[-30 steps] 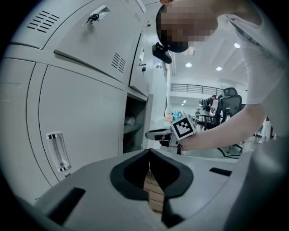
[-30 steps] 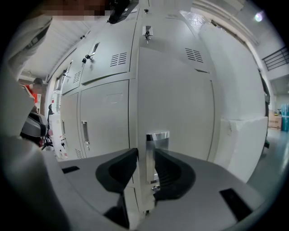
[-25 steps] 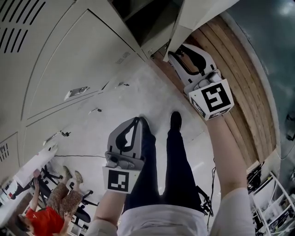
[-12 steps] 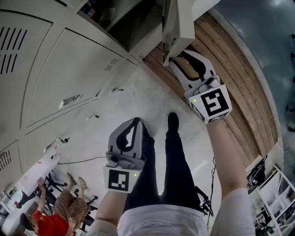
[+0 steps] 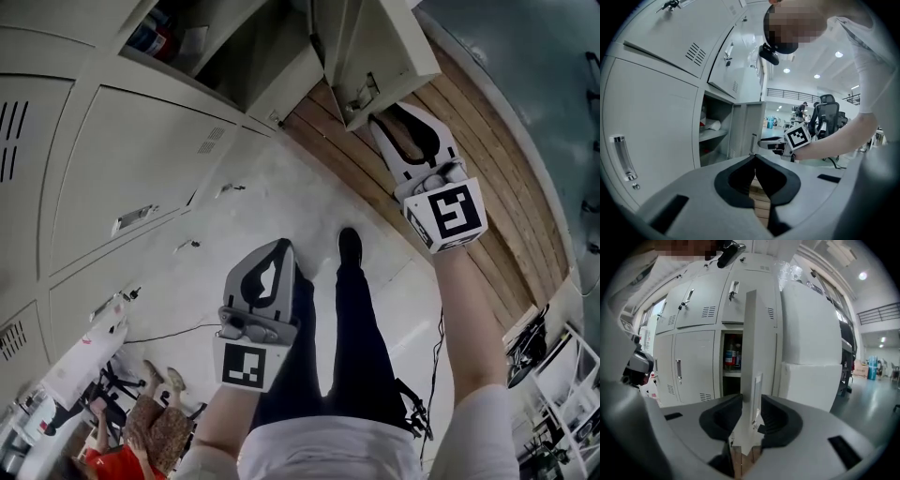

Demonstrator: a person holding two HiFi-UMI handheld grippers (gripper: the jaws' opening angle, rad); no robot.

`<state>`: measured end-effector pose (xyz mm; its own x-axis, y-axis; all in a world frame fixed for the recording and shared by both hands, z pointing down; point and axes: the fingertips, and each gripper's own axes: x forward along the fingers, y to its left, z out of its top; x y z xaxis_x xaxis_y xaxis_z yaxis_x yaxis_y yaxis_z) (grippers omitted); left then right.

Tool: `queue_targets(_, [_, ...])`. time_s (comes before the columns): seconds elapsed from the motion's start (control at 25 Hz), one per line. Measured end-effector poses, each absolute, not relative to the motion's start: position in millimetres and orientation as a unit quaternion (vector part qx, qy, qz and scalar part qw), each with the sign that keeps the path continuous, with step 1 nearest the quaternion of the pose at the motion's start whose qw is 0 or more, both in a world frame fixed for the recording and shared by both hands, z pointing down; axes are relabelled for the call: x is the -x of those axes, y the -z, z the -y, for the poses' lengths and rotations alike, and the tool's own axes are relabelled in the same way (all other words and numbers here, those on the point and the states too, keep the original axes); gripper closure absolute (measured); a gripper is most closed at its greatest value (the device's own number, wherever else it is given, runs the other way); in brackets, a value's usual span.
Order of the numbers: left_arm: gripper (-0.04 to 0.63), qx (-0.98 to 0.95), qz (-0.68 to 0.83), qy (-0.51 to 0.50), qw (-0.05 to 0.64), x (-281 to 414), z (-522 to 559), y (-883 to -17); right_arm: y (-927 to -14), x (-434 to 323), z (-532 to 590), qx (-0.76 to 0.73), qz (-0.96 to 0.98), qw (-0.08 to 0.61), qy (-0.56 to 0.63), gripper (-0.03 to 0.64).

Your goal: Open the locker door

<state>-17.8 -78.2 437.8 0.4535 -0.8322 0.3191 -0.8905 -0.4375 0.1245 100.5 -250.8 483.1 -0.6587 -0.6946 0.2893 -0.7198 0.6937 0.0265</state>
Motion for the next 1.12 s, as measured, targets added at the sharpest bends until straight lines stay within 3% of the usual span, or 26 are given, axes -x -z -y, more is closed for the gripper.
queue_targets(0.36, [0.586,-0.849,0.497,-0.109,0.142,0,79,-441,-485,-150,270,-0.447,0.883,0.130,-0.066,0.505])
queue_targets(0.68, [0.586,-0.851,0.493,-0.115,0.143,-4,78,-445,-481,-183,285,-0.510,0.849,0.122,-0.067,0.597])
queue_targets(1.12, [0.586,-0.851,0.492,-0.119,0.141,-4,80,-447,-480,-187,288,-0.529,0.839,0.101,-0.078,0.604])
